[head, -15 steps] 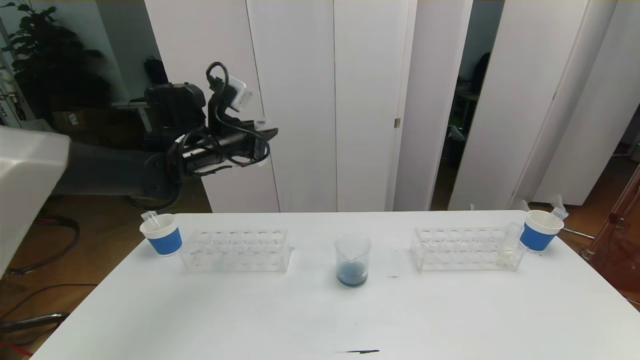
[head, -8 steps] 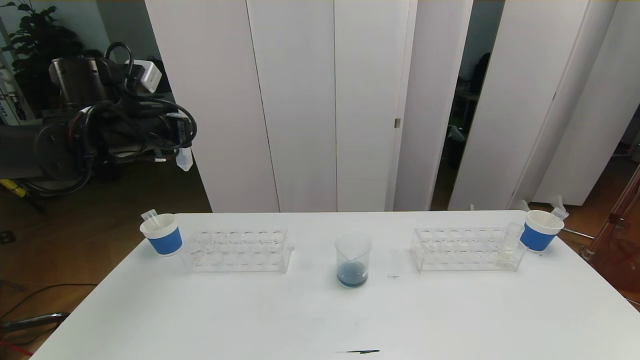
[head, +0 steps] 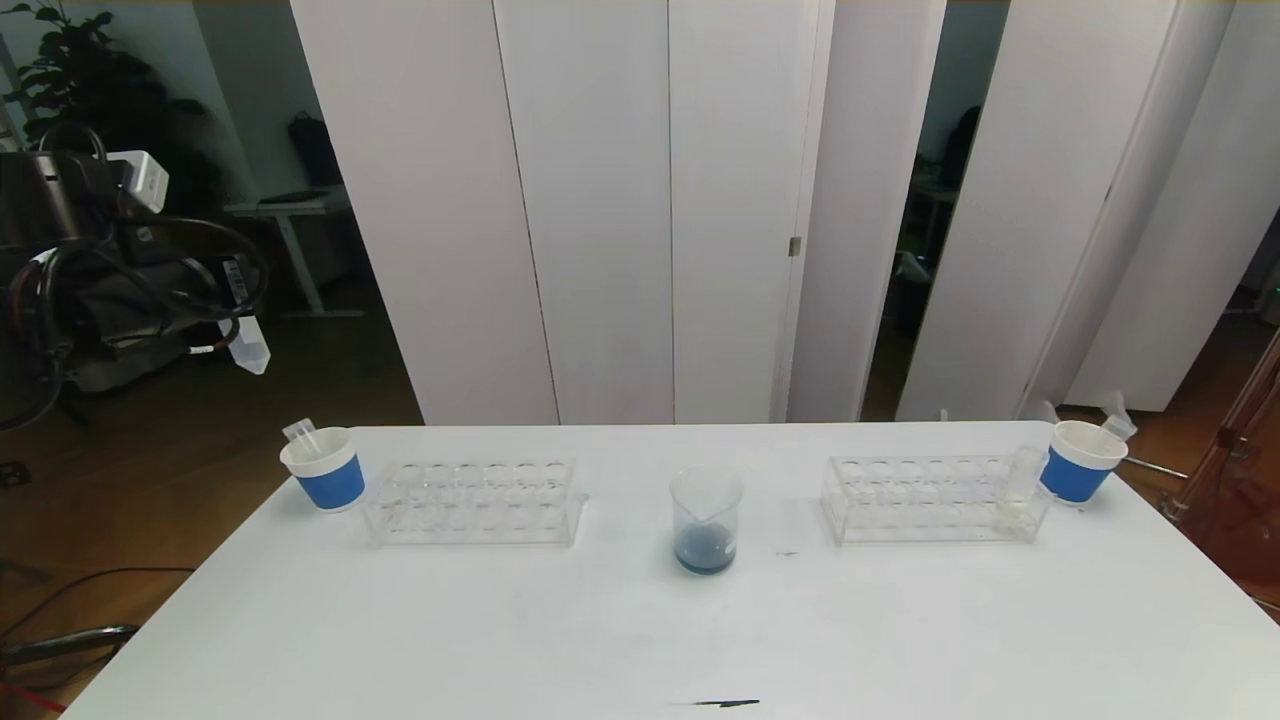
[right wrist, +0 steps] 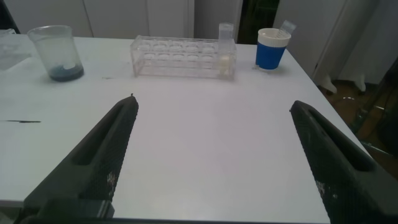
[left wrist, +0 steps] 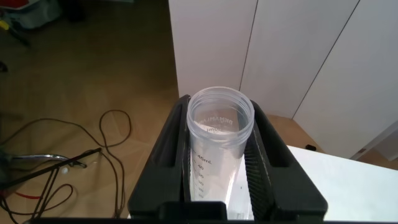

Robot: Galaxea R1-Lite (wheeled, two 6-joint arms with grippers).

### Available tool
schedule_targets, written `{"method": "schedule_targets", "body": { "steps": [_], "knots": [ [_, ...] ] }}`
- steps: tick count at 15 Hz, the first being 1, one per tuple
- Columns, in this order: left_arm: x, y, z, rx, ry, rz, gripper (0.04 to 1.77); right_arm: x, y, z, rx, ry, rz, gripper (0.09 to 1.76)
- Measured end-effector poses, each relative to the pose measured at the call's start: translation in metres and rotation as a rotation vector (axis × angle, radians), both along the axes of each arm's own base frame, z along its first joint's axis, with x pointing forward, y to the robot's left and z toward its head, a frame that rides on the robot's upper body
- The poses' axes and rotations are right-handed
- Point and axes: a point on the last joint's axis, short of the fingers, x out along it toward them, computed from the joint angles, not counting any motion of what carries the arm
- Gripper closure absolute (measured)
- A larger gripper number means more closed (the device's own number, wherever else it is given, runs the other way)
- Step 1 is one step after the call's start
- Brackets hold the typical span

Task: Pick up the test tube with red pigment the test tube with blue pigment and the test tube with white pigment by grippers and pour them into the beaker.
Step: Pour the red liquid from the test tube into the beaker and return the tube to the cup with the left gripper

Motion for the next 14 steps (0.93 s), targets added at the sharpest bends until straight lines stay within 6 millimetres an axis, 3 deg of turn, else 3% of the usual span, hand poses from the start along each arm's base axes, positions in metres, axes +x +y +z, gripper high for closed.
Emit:
{"method": "schedule_targets", "body": {
  "steps": [4, 14],
  "knots": [
    [0.003, 0.012, -0.017, 0.013, 0.0, 0.026, 1.23, 0.0, 0.0, 0.0, 0.0, 0.0, 0.0, 0.1],
    [0.04, 0.023, -0.068, 0.005, 0.028, 0.029, 1.23, 0.0, 0.0, 0.0, 0.0, 0.0, 0.0, 0.1]
  ]
}}
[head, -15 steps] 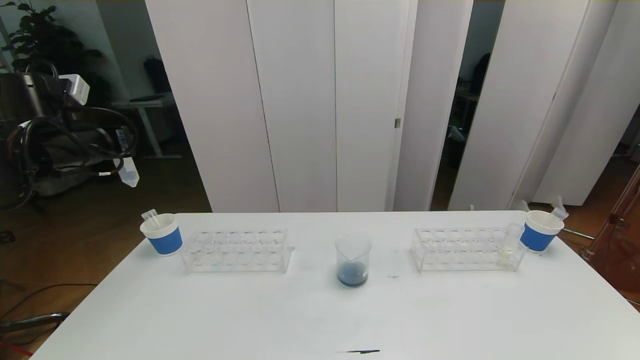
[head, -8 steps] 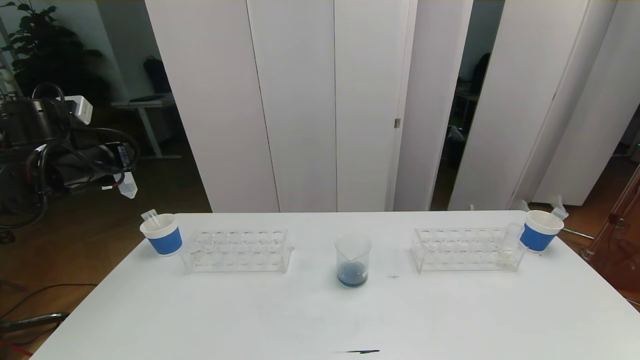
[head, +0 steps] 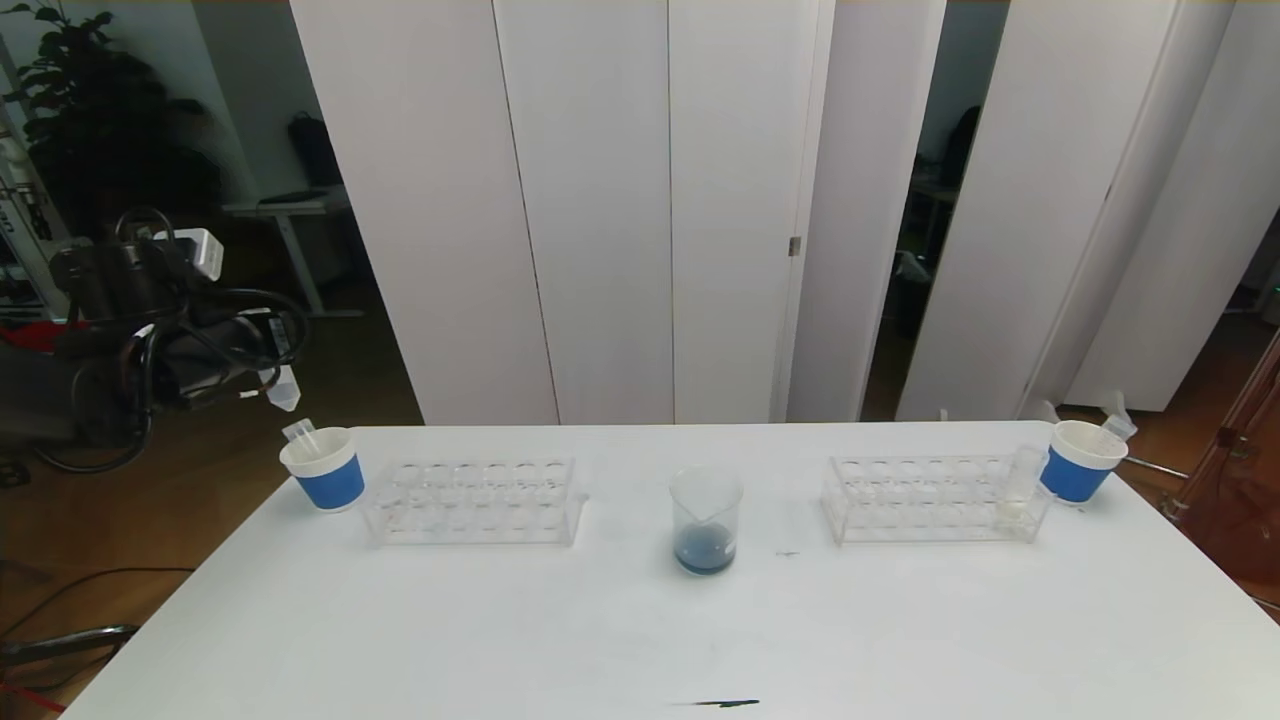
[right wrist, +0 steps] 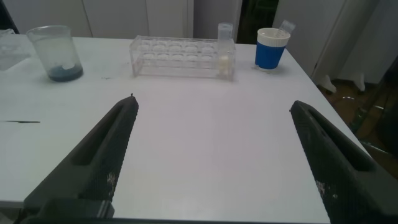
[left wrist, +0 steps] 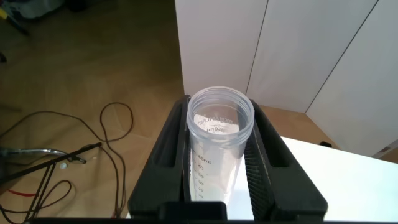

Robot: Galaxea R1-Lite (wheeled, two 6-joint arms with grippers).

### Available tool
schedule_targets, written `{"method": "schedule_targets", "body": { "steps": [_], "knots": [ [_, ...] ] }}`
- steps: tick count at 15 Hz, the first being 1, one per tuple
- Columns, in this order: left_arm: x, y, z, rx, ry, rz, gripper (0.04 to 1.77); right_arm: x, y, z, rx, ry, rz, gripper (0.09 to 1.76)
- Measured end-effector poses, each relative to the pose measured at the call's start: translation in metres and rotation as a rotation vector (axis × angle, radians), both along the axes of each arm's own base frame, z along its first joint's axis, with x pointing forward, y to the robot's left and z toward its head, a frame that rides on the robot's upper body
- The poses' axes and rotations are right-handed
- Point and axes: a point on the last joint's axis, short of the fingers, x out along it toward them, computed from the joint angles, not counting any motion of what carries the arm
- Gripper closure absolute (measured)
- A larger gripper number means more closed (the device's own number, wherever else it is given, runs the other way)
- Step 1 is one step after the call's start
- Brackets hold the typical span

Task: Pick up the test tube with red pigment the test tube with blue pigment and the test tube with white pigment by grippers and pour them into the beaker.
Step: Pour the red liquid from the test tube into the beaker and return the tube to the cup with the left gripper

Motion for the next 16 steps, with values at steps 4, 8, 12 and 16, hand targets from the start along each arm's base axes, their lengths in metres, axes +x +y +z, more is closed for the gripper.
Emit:
{"method": "schedule_targets", "body": {
  "steps": [4, 8, 12, 16],
  "knots": [
    [0.009, 0.003, -0.018, 0.001, 0.007, -0.001, 1.23, 0.0, 0.0, 0.0, 0.0, 0.0, 0.0, 0.1],
    [0.017, 0.006, -0.033, 0.008, -0.016, 0.005, 1.23, 0.0, 0.0, 0.0, 0.0, 0.0, 0.0, 0.1],
    [0.022, 0.009, -0.048, 0.003, 0.007, 0.008, 1.23, 0.0, 0.0, 0.0, 0.0, 0.0, 0.0, 0.1],
    [0.026, 0.01, -0.062, 0.006, -0.003, 0.008, 1.23, 0.0, 0.0, 0.0, 0.0, 0.0, 0.0, 0.1]
  ]
}}
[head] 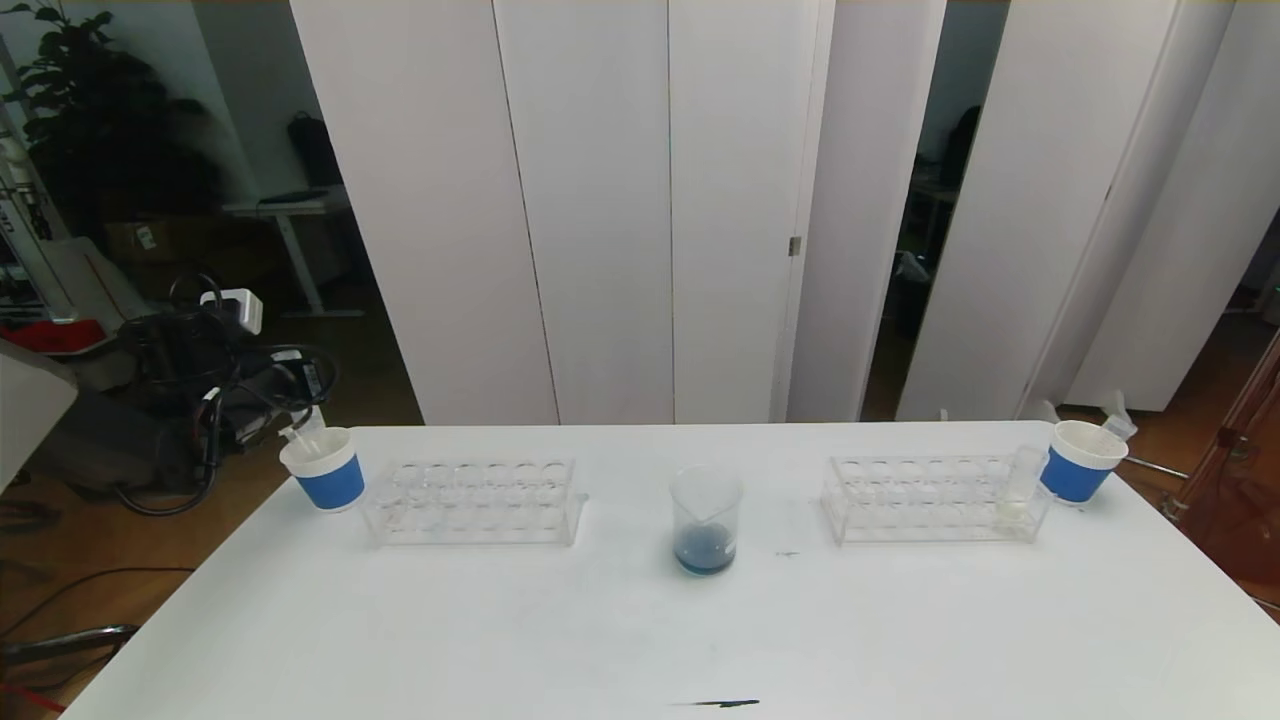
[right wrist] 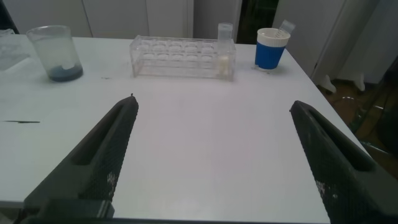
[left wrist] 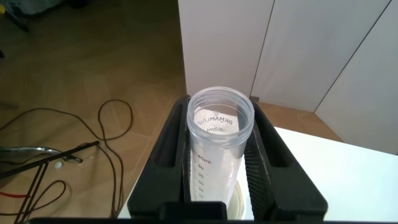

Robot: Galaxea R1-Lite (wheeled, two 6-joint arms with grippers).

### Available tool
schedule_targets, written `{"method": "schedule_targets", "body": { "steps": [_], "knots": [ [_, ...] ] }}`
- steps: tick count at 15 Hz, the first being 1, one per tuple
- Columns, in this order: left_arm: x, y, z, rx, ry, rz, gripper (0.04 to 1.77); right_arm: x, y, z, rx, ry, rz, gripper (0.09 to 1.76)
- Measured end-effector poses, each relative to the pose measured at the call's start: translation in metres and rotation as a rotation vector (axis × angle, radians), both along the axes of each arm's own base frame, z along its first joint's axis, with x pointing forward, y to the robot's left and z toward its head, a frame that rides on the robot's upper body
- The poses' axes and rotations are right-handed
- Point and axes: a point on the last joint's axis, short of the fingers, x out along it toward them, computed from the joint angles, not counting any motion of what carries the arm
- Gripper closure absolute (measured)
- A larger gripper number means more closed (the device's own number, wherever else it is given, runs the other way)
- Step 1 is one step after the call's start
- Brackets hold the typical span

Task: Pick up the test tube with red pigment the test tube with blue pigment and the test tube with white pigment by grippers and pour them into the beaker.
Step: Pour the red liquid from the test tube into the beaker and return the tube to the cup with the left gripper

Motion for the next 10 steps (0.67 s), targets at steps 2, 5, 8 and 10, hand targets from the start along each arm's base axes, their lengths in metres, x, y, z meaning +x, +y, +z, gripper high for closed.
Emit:
{"method": "schedule_targets", "body": {
  "steps": [2, 5, 8, 10],
  "knots": [
    [0.001, 0.001, -0.008, -0.002, 0.007, 0.001, 1.23, 0.0, 0.0, 0.0, 0.0, 0.0, 0.0, 0.1],
    [0.002, 0.001, -0.018, -0.001, 0.011, 0.001, 1.23, 0.0, 0.0, 0.0, 0.0, 0.0, 0.0, 0.1],
    [0.001, 0.001, -0.027, -0.008, 0.031, 0.0, 1.23, 0.0, 0.0, 0.0, 0.0, 0.0, -0.001, 0.1],
    [0.001, 0.001, -0.033, -0.013, 0.041, 0.0, 1.23, 0.0, 0.0, 0.0, 0.0, 0.0, 0.0, 0.1]
  ]
}}
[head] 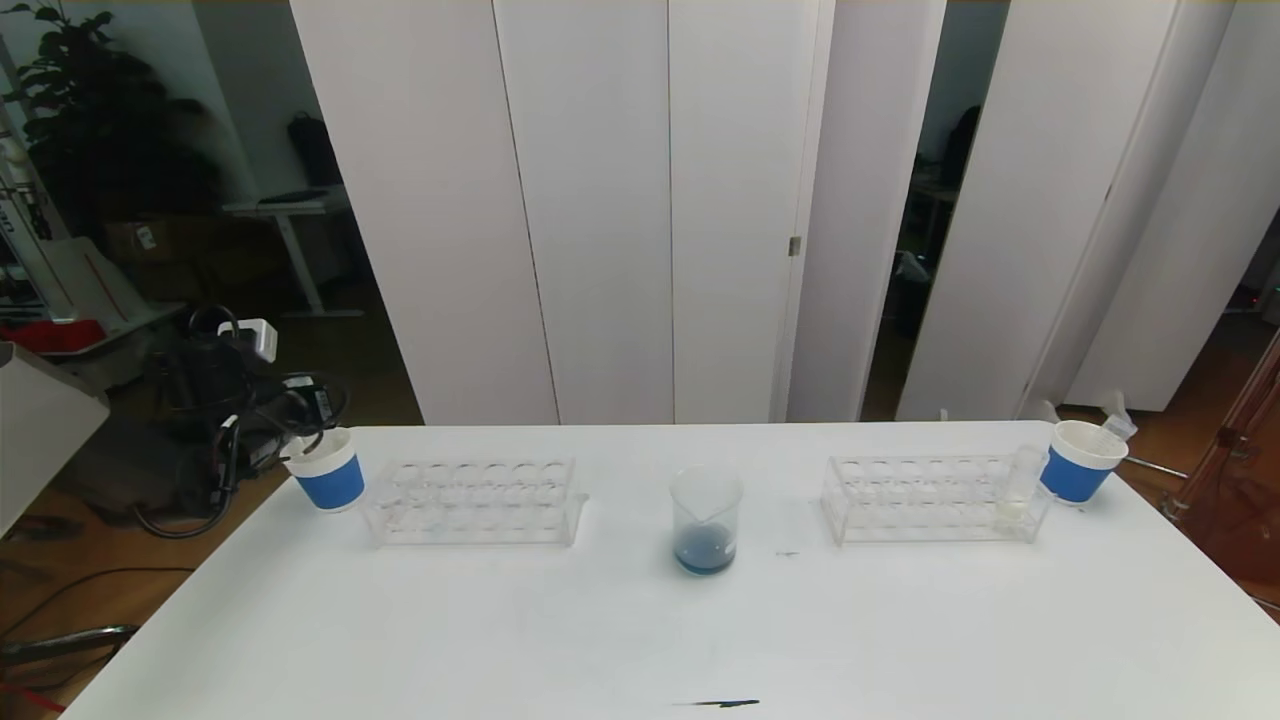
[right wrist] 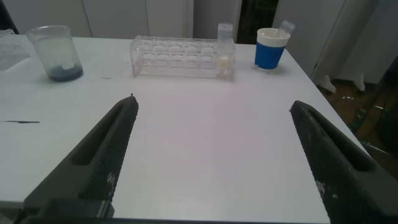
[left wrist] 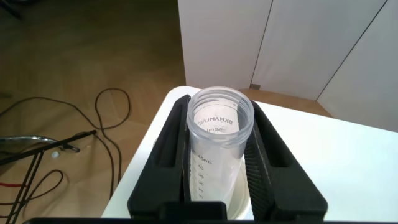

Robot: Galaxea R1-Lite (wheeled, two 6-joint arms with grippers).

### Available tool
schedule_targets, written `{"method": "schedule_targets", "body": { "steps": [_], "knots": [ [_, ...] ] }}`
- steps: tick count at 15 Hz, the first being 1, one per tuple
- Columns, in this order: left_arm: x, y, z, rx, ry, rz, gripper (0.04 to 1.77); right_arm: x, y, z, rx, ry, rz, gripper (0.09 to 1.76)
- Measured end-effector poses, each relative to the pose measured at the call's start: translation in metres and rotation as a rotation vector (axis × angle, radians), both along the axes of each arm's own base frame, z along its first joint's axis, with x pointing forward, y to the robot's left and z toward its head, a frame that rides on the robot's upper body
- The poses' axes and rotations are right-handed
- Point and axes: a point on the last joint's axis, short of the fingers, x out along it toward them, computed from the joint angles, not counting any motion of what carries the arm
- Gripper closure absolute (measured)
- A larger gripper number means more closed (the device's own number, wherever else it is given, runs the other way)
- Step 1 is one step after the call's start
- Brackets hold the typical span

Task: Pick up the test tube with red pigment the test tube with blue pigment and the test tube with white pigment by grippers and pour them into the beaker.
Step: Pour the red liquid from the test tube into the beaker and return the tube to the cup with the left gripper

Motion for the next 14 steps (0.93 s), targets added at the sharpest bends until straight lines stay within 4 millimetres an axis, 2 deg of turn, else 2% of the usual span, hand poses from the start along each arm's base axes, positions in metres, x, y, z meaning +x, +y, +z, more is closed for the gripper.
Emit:
{"method": "schedule_targets", "body": {
  "steps": [4, 14],
  "knots": [
    [-0.003, -0.002, -0.008, 0.012, -0.047, -0.004, 1.23, 0.0, 0.0, 0.0, 0.0, 0.0, 0.0, 0.1],
    [-0.007, -0.004, -0.027, 0.01, -0.035, -0.011, 1.23, 0.0, 0.0, 0.0, 0.0, 0.0, 0.0, 0.1]
  ]
}}
